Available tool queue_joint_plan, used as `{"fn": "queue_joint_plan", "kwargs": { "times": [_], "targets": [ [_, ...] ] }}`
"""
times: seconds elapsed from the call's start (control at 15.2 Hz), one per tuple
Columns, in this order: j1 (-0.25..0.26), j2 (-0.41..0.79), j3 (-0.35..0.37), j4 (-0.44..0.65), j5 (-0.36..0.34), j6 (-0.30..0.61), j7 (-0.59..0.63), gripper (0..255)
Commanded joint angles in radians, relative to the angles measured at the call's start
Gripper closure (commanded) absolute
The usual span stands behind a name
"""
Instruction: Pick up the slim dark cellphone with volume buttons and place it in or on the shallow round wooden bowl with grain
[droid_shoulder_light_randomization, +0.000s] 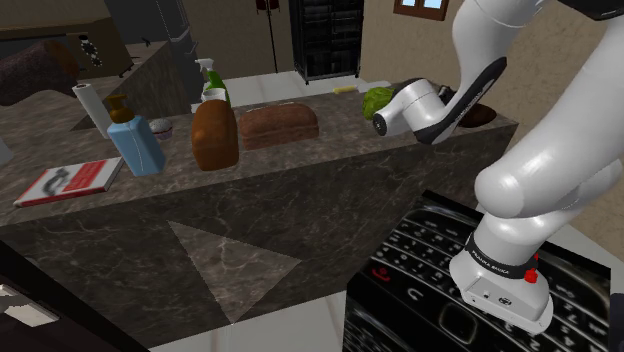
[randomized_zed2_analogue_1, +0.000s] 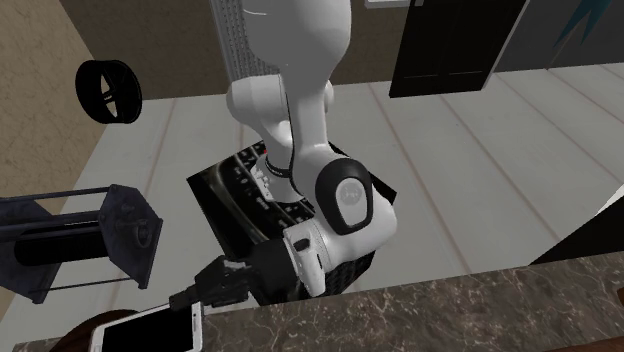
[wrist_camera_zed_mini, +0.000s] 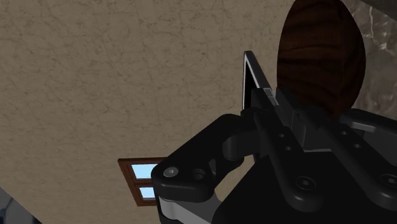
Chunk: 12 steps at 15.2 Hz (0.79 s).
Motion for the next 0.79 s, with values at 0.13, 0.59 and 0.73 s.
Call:
{"fn": "queue_joint_plan", "kwargs": {
  "times": [0.13,0.59,0.73],
  "targets": [
    [-0.08,0.019,-0.082,0.014,-0.145,0.08,0.013,255],
    [-0.148,0.094,-0.151,0.057,-0.274,0.135,0.061,255],
    [-0.147,0.124,-0.15,0.061,-0.278,0.126,0.086,255]
  ]
}}
